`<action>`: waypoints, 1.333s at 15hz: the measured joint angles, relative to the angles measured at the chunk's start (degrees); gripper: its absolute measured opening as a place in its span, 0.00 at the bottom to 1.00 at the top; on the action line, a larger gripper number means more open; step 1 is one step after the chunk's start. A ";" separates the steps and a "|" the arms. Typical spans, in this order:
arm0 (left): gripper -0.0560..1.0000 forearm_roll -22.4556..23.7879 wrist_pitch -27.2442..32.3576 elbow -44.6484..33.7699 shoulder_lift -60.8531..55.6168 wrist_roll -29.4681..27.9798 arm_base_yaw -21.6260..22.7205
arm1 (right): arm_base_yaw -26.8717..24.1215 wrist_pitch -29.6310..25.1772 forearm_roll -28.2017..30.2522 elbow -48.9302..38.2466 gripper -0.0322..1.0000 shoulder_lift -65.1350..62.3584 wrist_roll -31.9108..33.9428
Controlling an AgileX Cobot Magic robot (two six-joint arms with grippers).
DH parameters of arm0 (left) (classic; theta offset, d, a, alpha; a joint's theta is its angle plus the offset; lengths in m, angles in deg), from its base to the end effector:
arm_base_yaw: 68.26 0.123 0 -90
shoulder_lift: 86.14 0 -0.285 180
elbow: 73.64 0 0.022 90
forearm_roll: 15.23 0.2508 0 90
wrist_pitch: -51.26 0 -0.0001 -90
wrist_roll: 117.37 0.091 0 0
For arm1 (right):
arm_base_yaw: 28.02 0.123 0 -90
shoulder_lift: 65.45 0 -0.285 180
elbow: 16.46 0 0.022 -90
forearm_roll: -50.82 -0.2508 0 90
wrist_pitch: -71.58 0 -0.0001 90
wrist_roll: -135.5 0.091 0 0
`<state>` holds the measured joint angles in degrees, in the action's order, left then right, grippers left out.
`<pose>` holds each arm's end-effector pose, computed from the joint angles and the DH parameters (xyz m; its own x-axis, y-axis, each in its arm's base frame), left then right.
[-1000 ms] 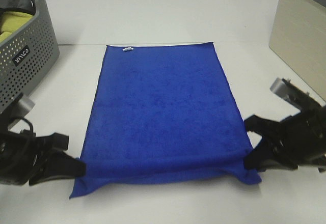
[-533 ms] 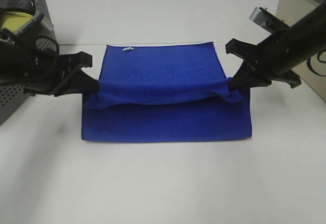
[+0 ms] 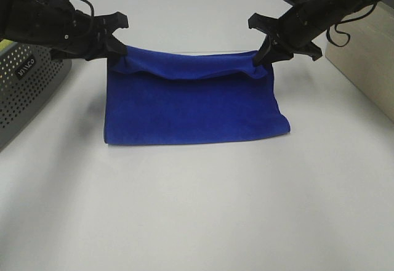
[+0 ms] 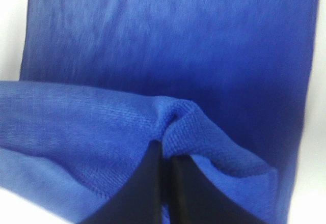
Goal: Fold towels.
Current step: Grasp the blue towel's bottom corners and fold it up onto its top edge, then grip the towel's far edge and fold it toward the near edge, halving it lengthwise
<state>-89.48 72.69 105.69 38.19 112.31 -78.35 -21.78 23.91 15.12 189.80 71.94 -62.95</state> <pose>0.4305 -0.1092 0.1765 -0.7627 -0.2429 -0.5994 0.1322 0.8487 -0.5121 0.4818 0.0922 0.1730 -0.9149 0.0164 -0.4033 -0.1778 0.8806 0.4392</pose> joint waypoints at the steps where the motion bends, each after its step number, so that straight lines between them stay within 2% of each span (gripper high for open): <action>1: 0.05 0.17 -0.63 3.27 1.89 0.00 0.00 | 0.00 -0.06 1.49 4.64 0.03 2.58 1.09; 3: 0.05 0.40 -1.55 9.40 6.65 -0.17 0.00 | 0.00 -0.17 4.81 14.38 0.03 8.19 2.52; 5: 0.05 0.46 -5.27 14.61 11.34 -0.17 0.00 | 0.00 -0.11 7.45 23.89 0.03 13.46 4.18; 7: 0.05 0.46 -6.65 19.25 15.81 -0.17 0.00 | 0.00 -0.17 8.25 31.05 0.03 19.02 4.47; 10: 0.07 0.57 -6.82 23.89 20.34 0.00 0.00 | 0.00 1.43 8.42 34.03 0.05 23.61 4.47; 11: 0.16 0.74 -6.82 24.47 21.20 0.06 0.00 | 0.00 1.60 8.42 34.03 0.18 24.12 4.70; 12: 0.29 0.97 -6.82 24.58 21.31 0.46 0.00 | 0.00 1.89 8.42 34.26 0.38 24.12 4.87; 13: 0.46 1.15 -6.82 24.69 21.31 0.69 0.00 | 0.00 1.89 8.42 34.49 0.58 24.06 4.87; 14: 0.61 1.20 -6.70 24.69 21.31 0.86 0.00 | 0.00 1.20 8.42 34.55 0.73 23.66 4.87; 15: 0.72 1.66 -5.96 24.69 21.31 0.86 0.00 | 0.00 -0.23 8.88 34.61 0.80 22.92 4.87; 16: 0.75 3.04 -4.24 24.69 21.08 0.86 0.34 | 0.00 -2.46 9.74 34.61 0.82 22.17 4.87; 18: 0.76 6.88 1.20 24.69 19.82 0.34 1.09 | 0.00 -8.37 10.43 34.66 0.83 20.23 4.93; 20: 0.75 11.17 8.48 24.81 19.02 -3.84 2.69 | -0.40 -15.87 9.45 34.66 0.83 19.19 5.33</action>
<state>-78.31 81.17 130.50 57.21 108.47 -75.66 -22.18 8.04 24.58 224.46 91.13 -57.62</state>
